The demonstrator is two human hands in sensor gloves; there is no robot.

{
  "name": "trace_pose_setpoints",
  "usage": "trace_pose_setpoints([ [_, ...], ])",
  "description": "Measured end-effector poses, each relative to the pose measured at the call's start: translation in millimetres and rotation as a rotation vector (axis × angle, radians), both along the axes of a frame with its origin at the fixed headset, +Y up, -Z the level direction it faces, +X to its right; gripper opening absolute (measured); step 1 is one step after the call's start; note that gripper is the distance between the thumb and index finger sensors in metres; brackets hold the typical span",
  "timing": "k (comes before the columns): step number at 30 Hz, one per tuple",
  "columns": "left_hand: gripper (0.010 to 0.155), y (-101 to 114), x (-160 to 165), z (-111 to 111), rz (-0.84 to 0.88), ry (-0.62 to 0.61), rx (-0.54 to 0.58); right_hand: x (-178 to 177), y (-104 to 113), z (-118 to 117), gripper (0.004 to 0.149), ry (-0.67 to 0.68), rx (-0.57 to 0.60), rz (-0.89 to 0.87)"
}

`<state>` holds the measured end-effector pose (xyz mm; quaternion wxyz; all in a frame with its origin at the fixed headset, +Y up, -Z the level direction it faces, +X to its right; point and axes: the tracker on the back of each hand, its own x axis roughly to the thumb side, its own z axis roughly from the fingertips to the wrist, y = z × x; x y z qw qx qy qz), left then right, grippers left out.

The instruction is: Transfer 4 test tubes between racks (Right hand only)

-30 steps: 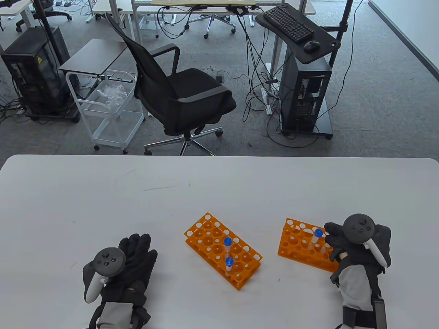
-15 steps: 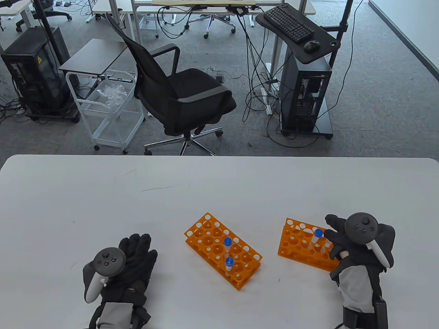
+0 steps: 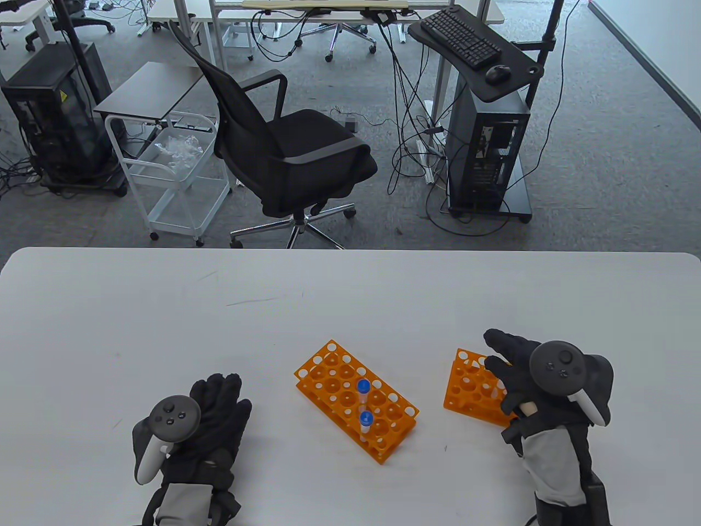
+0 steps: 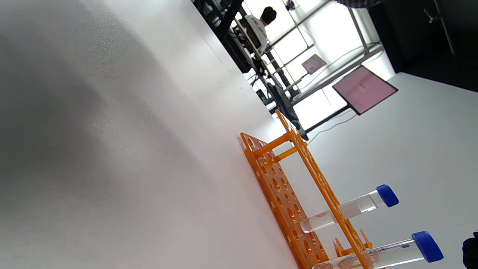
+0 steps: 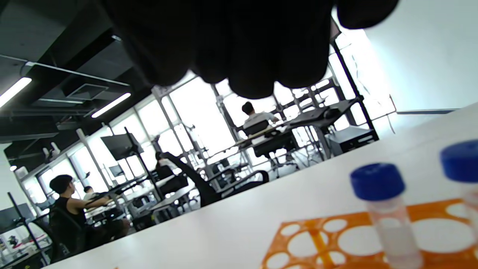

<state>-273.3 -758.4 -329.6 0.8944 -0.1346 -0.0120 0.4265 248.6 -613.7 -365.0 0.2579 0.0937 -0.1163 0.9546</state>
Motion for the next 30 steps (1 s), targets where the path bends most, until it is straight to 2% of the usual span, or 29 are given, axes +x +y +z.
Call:
trace_pose_setpoints([
  [5, 0.069, 0.0, 0.0, 0.0, 0.0, 0.0, 0.0, -24.2, 5.4, 4.1, 0.051, 0.09, 0.034, 0.001],
  [10, 0.069, 0.1, 0.0, 0.0, 0.001, -0.001, 0.001, -50.5, 4.1, 7.0, 0.051, 0.221, 0.023, -0.069],
  [13, 0.069, 0.2, 0.2, -0.2, 0.002, -0.001, 0.002, -64.3, 3.0, 9.3, 0.051, 0.264, 0.022, -0.05],
  [30, 0.069, 0.1, -0.1, 0.1, 0.005, -0.001, 0.002, -130.9, -25.8, 16.4, 0.051, 0.457, -0.031, 0.058],
])
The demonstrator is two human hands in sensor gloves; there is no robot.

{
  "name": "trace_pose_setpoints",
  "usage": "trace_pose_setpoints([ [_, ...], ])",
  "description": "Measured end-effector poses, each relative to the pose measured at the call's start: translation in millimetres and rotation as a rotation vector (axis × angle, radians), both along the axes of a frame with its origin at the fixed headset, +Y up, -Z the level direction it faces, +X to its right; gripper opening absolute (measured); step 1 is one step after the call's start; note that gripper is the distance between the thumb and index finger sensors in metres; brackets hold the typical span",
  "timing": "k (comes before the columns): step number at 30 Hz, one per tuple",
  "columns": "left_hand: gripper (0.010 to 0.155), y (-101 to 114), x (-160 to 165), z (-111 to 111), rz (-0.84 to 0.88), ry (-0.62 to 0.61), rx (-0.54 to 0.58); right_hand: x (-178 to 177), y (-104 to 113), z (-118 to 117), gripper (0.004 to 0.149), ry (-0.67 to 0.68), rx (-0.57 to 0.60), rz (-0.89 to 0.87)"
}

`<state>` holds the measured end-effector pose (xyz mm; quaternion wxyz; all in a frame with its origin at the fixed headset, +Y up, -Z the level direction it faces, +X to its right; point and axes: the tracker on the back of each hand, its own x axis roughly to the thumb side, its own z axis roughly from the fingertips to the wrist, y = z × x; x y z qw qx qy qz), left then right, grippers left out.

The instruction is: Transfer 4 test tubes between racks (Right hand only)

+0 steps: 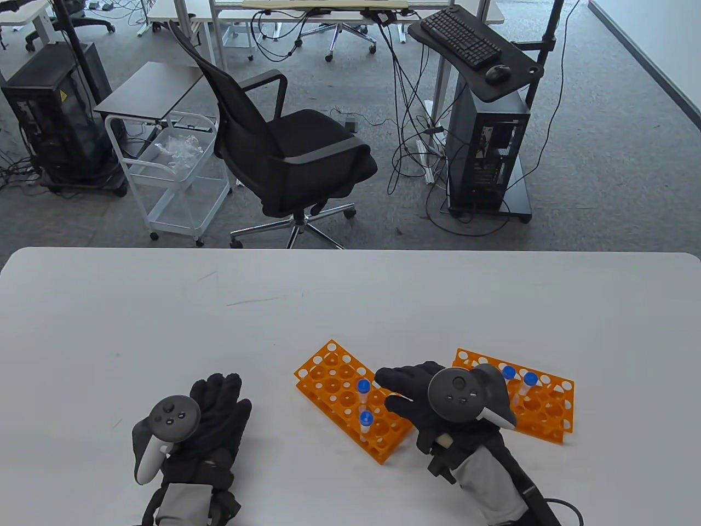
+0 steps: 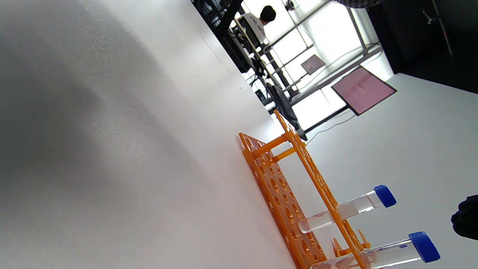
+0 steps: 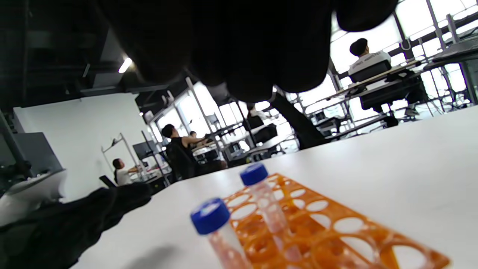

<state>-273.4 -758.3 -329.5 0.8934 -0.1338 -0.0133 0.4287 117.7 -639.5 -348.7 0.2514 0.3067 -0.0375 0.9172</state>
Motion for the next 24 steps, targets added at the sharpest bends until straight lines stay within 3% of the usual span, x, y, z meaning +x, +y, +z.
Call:
trace_pose_setpoints([
  [24, 0.069, 0.0, -0.5, -0.4, 0.003, 0.0, 0.003, -39.6, -47.2, 0.0, 0.053, 0.055, -0.028, 0.187],
])
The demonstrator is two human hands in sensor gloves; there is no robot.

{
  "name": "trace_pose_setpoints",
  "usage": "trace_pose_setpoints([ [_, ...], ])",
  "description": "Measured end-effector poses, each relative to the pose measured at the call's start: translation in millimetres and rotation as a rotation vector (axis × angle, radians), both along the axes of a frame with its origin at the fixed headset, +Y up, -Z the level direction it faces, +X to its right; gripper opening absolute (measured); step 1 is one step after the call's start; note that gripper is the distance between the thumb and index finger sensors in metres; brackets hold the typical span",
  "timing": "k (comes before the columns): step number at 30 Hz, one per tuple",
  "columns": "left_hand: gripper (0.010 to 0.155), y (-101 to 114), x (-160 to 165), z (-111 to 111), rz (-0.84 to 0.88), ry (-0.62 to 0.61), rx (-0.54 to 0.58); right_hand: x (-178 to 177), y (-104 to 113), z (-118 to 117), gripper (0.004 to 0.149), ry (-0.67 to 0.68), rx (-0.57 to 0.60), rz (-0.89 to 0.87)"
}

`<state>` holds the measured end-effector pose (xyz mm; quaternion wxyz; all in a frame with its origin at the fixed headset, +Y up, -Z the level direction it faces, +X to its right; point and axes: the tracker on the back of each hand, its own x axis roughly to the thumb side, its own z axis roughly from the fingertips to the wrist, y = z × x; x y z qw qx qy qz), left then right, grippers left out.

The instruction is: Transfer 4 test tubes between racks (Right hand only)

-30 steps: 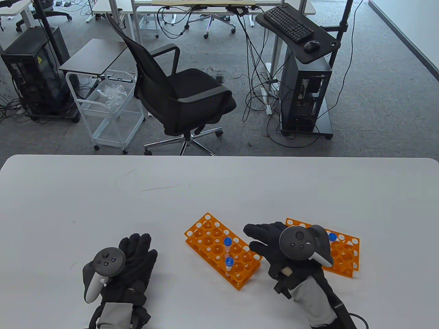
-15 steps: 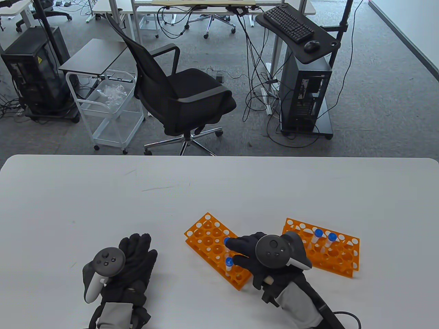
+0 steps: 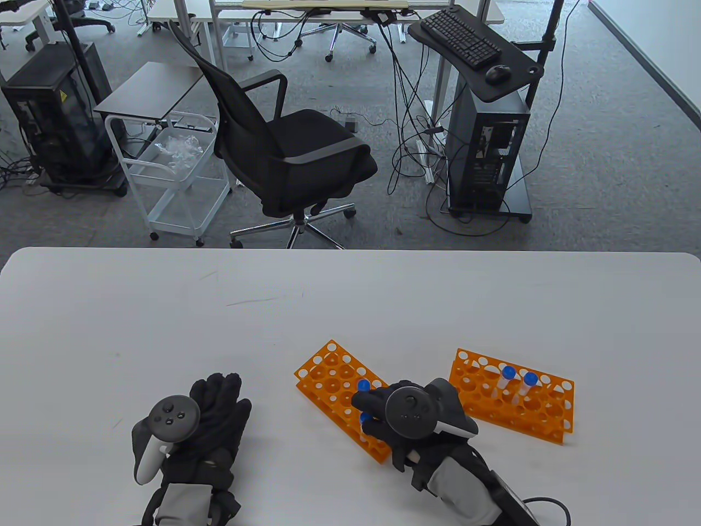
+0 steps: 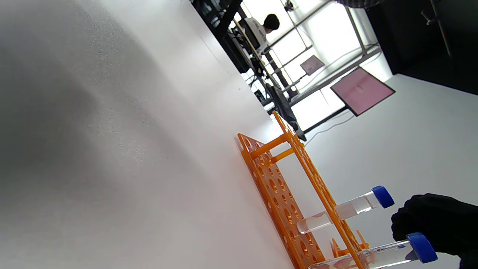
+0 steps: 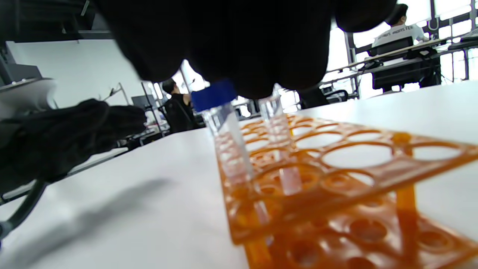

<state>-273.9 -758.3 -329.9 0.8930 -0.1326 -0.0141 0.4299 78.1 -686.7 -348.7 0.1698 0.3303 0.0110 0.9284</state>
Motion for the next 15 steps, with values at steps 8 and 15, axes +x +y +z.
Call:
trace_pose_setpoints([
  [8, 0.069, 0.0, 0.0, 0.0, 0.0, 0.0, 0.0, -7.3, -11.5, 0.1, 0.052, 0.005, 0.005, 0.027],
  [15, 0.069, 0.0, 0.0, 0.0, 0.0, 0.0, 0.0, -8.0, -16.3, -0.9, 0.05, 0.0, 0.008, 0.02],
])
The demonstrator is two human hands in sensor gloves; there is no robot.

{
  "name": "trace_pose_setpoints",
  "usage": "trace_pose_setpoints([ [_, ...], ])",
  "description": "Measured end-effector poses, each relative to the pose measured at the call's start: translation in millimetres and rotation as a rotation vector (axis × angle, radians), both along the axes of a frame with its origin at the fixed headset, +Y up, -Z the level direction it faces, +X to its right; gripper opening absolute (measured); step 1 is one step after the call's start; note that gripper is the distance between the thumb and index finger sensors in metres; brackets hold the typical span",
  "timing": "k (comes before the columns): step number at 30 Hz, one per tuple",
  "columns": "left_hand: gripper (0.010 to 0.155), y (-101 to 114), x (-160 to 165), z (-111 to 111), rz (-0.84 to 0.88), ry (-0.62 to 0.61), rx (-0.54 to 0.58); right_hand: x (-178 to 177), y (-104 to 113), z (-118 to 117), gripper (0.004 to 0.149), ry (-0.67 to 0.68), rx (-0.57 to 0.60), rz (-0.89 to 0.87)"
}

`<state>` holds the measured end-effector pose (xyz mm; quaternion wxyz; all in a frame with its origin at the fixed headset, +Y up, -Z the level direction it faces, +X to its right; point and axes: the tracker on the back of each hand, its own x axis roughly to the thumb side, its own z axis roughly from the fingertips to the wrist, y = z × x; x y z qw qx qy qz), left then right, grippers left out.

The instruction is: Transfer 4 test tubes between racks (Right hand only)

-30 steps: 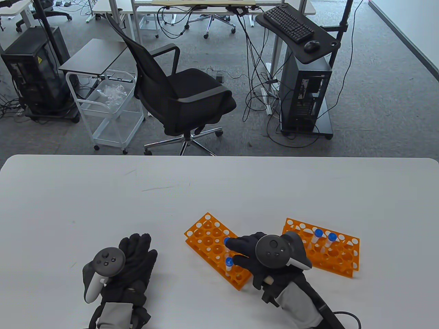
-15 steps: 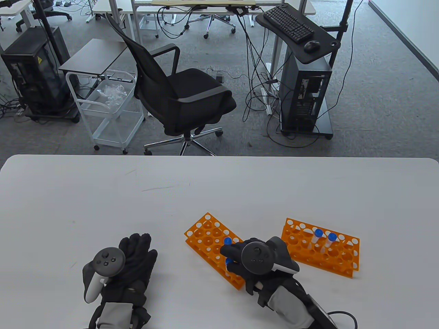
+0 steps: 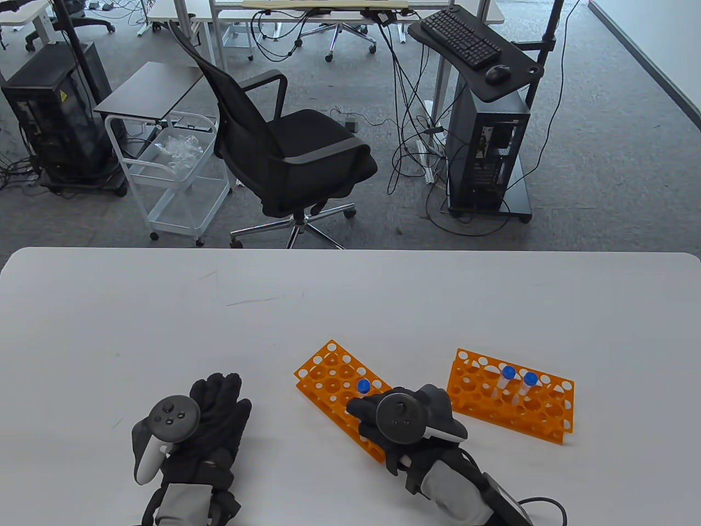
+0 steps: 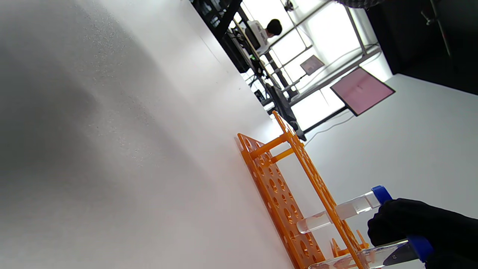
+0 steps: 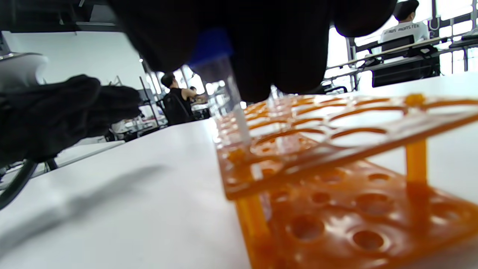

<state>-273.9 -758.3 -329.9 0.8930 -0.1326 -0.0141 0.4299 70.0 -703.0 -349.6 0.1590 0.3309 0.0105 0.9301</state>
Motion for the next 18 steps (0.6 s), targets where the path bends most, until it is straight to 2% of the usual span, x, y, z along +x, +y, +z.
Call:
trace_pose_setpoints([
  [18, 0.069, 0.0, 0.0, 0.0, 0.0, 0.0, 0.0, -0.6, 1.2, 0.7, 0.048, 0.002, 0.026, -0.021],
])
